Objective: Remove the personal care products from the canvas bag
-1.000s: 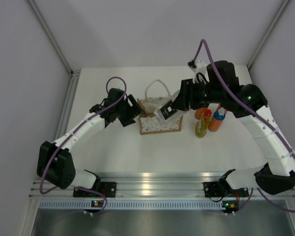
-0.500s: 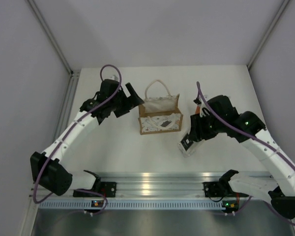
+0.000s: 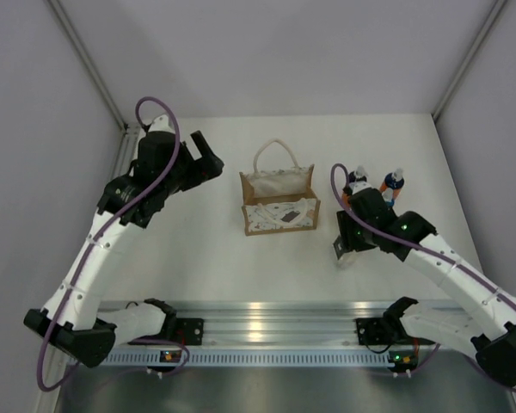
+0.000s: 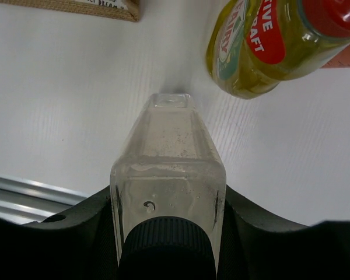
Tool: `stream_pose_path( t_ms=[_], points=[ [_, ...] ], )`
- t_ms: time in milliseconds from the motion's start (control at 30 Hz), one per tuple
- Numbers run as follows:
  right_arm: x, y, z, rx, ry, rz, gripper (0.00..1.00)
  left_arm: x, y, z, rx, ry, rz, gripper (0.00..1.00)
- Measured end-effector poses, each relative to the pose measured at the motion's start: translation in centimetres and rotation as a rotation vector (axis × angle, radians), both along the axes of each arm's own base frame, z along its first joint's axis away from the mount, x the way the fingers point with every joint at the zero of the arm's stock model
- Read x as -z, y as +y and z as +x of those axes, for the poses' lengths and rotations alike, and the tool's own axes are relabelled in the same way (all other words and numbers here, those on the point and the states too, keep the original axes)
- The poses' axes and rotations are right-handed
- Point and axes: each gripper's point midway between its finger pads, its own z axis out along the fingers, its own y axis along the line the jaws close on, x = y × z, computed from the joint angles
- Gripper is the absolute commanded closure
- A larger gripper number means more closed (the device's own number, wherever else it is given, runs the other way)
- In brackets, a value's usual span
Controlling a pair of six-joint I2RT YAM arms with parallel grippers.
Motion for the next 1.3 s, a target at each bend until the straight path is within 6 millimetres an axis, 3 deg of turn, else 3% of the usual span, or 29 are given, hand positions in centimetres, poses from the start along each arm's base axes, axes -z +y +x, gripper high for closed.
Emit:
stream_pose_path(
  t_ms=[167, 200, 267, 333, 400, 433, 567, 733, 833, 967, 1167, 1300],
  points=[
    [2.2, 0.1, 1.3, 0.032, -0.002, -0.032, 0.98, 0.1, 1.9, -1.6, -0.024, 0.006, 0.067, 0.02],
    [2.7, 0.1, 1.4, 0.039, 0.004, -0.042, 0.88, 0.1, 2.2, -1.8, -0.028, 0.008, 0.082, 0.02],
    [2.9, 0.2, 2.1, 0.052, -0.008, -0.047, 0.79, 0.3, 2.8, -2.4, -0.035, 0.015, 0.107, 0.02],
    [3.0, 0.3, 2.3, 0.061, -0.014, -0.047, 0.57, 0.6, 3.4, -3.0, -0.043, 0.020, 0.126, 0.02],
    [3.0, 0.3, 2.5, 0.070, -0.018, -0.045, 0.46, 1.3, 4.0, -3.7, -0.048, 0.036, 0.147, 0.02],
    [3.0, 0.4, 2.6, 0.073, -0.020, -0.042, 0.31, 1.7, 4.3, -4.1, -0.052, 0.045, 0.157, 0.02],
    [2.6, 0.8, 3.1, 0.087, -0.041, -0.018, 0.01, 2.8, 5.1, -5.2, -0.059, 0.084, 0.188, 0.02],
    [1.2, 1.2, 3.7, 0.087, -0.066, 0.006, 0.00, 3.4, 5.7, -5.7, -0.068, 0.112, 0.215, 0.02],
    [-1.5, 1.8, 4.6, 0.091, -0.119, 0.042, 0.01, 3.9, 6.3, -6.0, -0.084, 0.131, 0.238, 0.02],
    [-6.9, 1.7, 5.6, 0.118, -0.246, 0.102, 0.01, 4.3, 7.4, -6.4, -0.120, 0.151, 0.281, 0.02],
    [-14.7, -1.7, 4.8, 0.206, -0.443, 0.133, 0.00, 4.5, 9.5, -7.3, -0.193, 0.148, 0.343, 0.02],
    [-17.2, -4.7, 3.2, 0.270, -0.515, 0.106, 0.01, 3.9, 10.7, -7.8, -0.236, 0.112, 0.360, 0.02]
  ],
)
